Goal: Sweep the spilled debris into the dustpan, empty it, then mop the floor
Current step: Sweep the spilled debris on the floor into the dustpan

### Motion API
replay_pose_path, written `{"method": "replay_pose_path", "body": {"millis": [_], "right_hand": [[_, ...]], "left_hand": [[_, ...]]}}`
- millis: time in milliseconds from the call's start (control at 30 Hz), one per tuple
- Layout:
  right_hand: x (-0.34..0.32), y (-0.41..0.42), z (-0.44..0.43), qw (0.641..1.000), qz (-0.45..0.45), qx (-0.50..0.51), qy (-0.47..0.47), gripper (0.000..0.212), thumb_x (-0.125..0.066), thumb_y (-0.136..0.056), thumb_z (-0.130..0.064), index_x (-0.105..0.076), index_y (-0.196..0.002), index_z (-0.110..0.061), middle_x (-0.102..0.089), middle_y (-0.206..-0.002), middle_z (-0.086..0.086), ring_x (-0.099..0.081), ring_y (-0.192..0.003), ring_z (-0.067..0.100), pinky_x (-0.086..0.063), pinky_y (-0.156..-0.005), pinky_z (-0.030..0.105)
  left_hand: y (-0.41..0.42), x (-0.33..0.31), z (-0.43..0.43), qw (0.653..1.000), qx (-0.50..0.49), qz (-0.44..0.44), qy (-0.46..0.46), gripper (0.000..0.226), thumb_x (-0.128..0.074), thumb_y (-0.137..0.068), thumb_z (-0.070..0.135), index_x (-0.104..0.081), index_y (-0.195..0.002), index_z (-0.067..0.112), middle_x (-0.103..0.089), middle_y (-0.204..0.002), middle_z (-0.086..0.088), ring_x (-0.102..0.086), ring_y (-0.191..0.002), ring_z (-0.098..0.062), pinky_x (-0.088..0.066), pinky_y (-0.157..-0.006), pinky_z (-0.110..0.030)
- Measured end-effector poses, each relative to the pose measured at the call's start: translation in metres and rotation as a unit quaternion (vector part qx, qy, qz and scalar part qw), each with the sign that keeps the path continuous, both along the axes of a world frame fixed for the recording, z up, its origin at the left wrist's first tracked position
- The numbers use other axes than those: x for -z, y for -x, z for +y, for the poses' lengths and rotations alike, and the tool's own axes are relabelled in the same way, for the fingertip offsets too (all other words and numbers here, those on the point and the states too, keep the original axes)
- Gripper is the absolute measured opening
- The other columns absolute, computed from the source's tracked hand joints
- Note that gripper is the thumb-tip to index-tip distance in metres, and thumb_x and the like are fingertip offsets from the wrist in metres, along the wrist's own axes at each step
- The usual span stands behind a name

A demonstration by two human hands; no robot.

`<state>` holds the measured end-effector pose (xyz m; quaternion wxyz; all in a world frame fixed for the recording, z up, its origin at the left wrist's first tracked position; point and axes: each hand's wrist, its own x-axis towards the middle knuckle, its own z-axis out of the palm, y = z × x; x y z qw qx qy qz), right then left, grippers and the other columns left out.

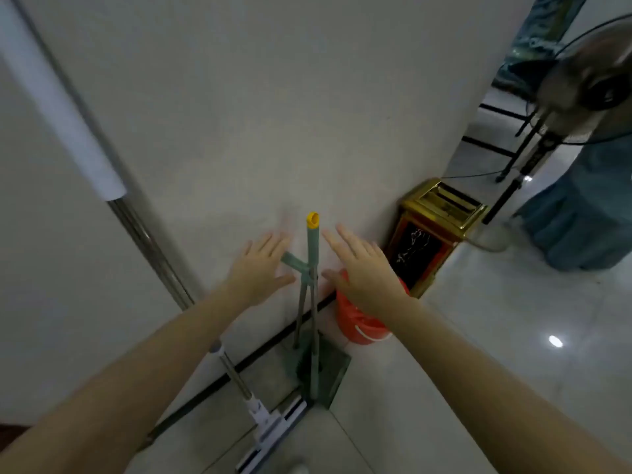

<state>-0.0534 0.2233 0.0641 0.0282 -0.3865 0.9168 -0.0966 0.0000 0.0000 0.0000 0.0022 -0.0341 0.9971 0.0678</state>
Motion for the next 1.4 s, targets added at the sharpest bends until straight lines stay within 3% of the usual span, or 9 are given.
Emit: {"method": "replay_pose_path", "body": {"millis": [133,300,433,567,667,833,967,1167,1400], "right_hand": [[0.02,0.04,-0.032,1.0,0.001,-0.002,0.022,0.072,-0.043,-0.099,-0.047,0.002,-0.154,-0.034,-0.005,-0.163,0.001,-0.017,-0.148,0.024,-0.019,-0.12,0.048],[0.034,0.073,-0.057,0.999,0.013,-0.028,0.024,0.067,-0.041,-0.1,-0.043,-0.003,-0.154,-0.033,-0.003,-0.163,0.0,-0.021,-0.146,0.026,-0.022,-0.119,0.046],[0.043,0.084,-0.069,0.998,0.021,-0.044,0.027,0.056,-0.035,-0.098,-0.036,-0.02,-0.151,-0.028,-0.023,-0.158,0.007,-0.039,-0.135,0.03,-0.038,-0.11,0.046],[0.051,0.095,-0.065,0.996,0.039,-0.084,0.004,0.046,-0.025,-0.096,-0.027,-0.038,-0.14,-0.019,-0.036,-0.147,0.011,-0.049,-0.122,0.032,-0.052,-0.093,0.04],[0.053,0.094,-0.055,0.995,0.022,-0.08,0.061,0.042,-0.056,-0.094,-0.016,-0.037,-0.131,-0.022,-0.045,-0.134,0.013,-0.061,-0.098,0.028,-0.058,-0.072,0.033],[0.049,0.09,-0.042,0.998,0.005,-0.058,0.023,0.045,-0.034,-0.096,-0.028,-0.043,-0.139,-0.016,-0.04,-0.138,0.008,-0.053,-0.115,0.032,-0.049,-0.091,0.045],[0.043,0.083,-0.025,0.995,0.066,-0.05,0.058,0.021,-0.061,-0.087,-0.011,-0.065,-0.107,-0.006,-0.044,-0.12,0.008,-0.063,-0.09,0.03,-0.057,-0.067,0.036],[0.037,0.064,0.027,0.993,-0.005,0.044,0.107,0.028,-0.042,-0.097,-0.025,-0.034,-0.123,-0.028,-0.043,-0.121,0.007,-0.061,-0.081,0.025,-0.058,-0.063,0.04],[0.01,0.016,0.115,0.99,0.0,0.096,0.103,0.044,-0.062,-0.091,-0.013,-0.039,-0.127,-0.021,-0.042,-0.119,0.006,-0.054,-0.076,0.018,-0.044,-0.062,0.018]], "left_hand": [[0.042,0.033,-0.021,0.999,0.028,-0.022,0.024,0.08,-0.036,-0.093,0.062,0.001,-0.154,0.028,-0.01,-0.162,-0.001,-0.01,-0.149,-0.025,-0.015,-0.118,-0.048],[0.079,0.07,-0.033,0.996,0.072,-0.033,0.05,0.082,-0.013,-0.083,0.07,-0.011,-0.153,0.029,-0.026,-0.158,-0.005,-0.021,-0.147,-0.027,-0.022,-0.115,-0.051],[0.098,0.081,-0.028,0.989,0.098,-0.104,0.048,0.069,-0.03,-0.095,0.059,-0.009,-0.154,0.028,-0.031,-0.156,-0.002,-0.014,-0.148,-0.023,-0.011,-0.118,-0.051],[0.107,0.09,-0.02,0.98,0.128,-0.135,0.065,0.062,-0.031,-0.1,0.049,-0.007,-0.154,0.027,-0.044,-0.146,-0.002,-0.028,-0.142,-0.024,-0.014,-0.116,-0.053],[0.114,0.097,-0.013,0.979,0.141,-0.127,0.068,0.058,-0.034,-0.1,0.045,-0.017,-0.152,0.024,-0.049,-0.136,-0.004,-0.043,-0.13,-0.026,-0.019,-0.115,-0.053],[0.12,0.112,-0.003,0.976,0.192,-0.077,0.068,0.054,-0.062,-0.089,0.035,-0.041,-0.134,0.015,-0.063,-0.109,-0.013,-0.06,-0.101,-0.037,-0.041,-0.098,-0.055],[0.123,0.12,0.007,0.974,0.205,-0.03,0.094,0.057,-0.079,-0.071,0.028,-0.04,-0.111,0.019,-0.063,-0.082,-0.01,-0.061,-0.073,-0.034,-0.051,-0.074,-0.047],[0.113,0.113,0.058,0.964,0.237,0.002,0.12,0.062,-0.084,-0.061,0.036,-0.045,-0.109,0.027,-0.06,-0.082,-0.012,-0.06,-0.07,-0.032,-0.05,-0.069,-0.044],[0.093,0.086,0.136,0.938,0.317,0.022,0.14,0.05,-0.074,-0.075,0.046,-0.049,-0.113,0.027,-0.058,-0.087,-0.01,-0.058,-0.067,-0.028,-0.042,-0.063,-0.038]]}}
